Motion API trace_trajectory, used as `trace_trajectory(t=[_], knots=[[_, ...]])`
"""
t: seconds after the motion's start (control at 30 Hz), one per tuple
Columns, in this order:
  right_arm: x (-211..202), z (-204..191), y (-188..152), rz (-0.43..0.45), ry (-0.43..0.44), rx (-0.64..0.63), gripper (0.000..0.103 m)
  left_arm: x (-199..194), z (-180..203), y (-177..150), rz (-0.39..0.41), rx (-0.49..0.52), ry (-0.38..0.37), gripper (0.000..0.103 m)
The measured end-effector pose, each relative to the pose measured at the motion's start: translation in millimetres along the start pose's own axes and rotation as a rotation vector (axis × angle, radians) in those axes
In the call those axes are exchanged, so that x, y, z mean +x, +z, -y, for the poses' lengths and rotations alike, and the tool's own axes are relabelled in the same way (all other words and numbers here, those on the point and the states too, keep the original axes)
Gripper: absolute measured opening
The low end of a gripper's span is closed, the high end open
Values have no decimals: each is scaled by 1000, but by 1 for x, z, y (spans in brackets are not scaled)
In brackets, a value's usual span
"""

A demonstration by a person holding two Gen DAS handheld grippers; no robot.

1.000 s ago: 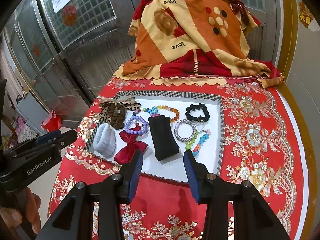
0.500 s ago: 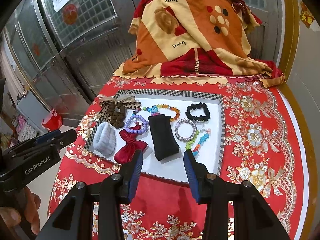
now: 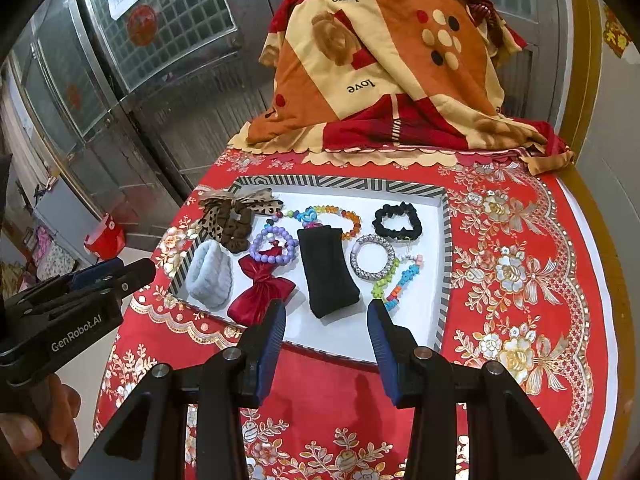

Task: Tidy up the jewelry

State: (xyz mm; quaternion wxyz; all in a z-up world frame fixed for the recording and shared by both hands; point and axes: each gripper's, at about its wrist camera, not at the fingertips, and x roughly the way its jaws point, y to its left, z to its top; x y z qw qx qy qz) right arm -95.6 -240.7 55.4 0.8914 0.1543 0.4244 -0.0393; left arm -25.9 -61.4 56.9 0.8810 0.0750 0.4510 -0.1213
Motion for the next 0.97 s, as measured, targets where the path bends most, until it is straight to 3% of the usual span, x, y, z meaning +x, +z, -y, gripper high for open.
trace_trajectory(t=[0.97], knots=[[5, 2, -2, -18, 8, -10, 41, 5, -5, -2, -1, -11, -2, 42]])
